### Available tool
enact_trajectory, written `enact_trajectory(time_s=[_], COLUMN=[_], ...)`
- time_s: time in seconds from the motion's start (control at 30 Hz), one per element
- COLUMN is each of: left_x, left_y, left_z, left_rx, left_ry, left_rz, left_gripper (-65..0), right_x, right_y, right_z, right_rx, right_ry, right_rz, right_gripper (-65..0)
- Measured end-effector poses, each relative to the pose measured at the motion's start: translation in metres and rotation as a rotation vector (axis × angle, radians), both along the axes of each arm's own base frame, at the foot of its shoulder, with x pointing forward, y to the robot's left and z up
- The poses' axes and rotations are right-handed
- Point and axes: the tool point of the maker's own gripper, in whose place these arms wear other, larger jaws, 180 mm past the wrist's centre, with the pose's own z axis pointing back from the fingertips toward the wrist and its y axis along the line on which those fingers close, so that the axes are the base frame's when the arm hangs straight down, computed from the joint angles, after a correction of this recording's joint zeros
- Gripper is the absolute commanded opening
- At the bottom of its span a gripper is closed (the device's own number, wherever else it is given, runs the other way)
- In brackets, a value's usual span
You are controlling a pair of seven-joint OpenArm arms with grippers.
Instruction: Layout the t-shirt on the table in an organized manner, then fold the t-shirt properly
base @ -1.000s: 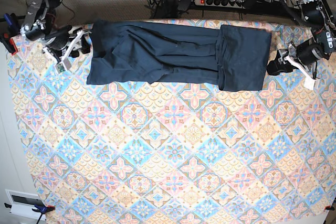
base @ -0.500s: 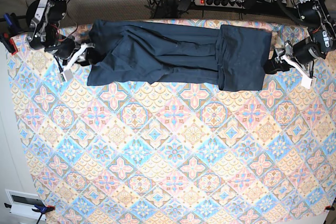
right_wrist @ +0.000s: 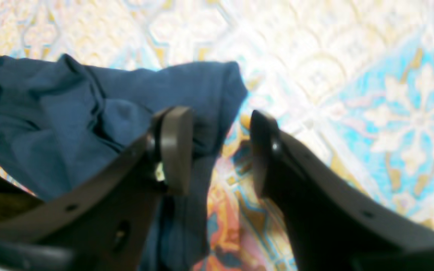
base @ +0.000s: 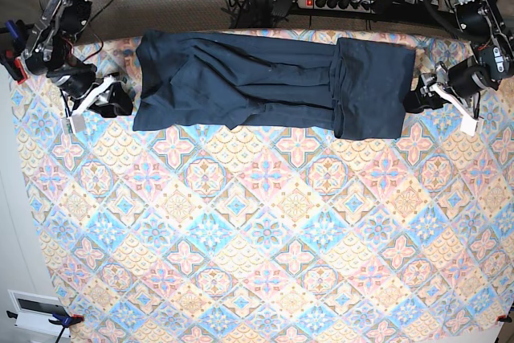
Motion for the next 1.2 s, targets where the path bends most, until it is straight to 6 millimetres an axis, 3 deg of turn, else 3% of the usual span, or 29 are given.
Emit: enact_trajectory(time_s=[0.13,0.2,0.33,0.5,0.63,0.87,1.03,1.2], left_x=[0.0,0.0,0.0,0.0,0.0,0.0,-0.001,-0.001], left_y=[0.0,0.0,0.0,0.0,0.0,-0.001,-0.007,-0.007], left_z=[0.0,0.0,0.0,0.0,0.0,0.0,-0.003,-0.004], left_rx=[-0.001,-0.001,-0.001,-0.002,-0.002,-0.003,-0.023,-0.024], left_ry=[-0.001,-0.001,-0.001,-0.001,0.0,-0.001,0.002,0.002], left_rz=[0.0,0.0,0.0,0.0,0.001,0.001,0.004,0.005], left_gripper=[-25.3,-25.3,-25.3,-25.3,-25.3,-25.3,-25.3,-25.3], right_x=[0.006,0.012,0.012,0.007,-0.012,-0.043,-0.039,-0.021], right_y=[0.005,0.023,0.059,0.068,0.066,0.062,0.062,0.04], right_z=[0.021,0.026,0.019,0.002,-0.033,-0.051,-0.045,-0.012], right_rx=[-0.05,-0.05,-0.009,-0.049,-0.063,-0.065,-0.079,-0.142], right_ry=[-0.055,-0.079,-0.065,-0.006,0.119,0.215,0.194,0.087], right_rz=[0.038,0.1,0.195,0.25,0.257,0.259,0.264,0.205], right_gripper=[-40.3,-40.3,-40.3,-40.3,-40.4,-40.4,-40.4,-40.0])
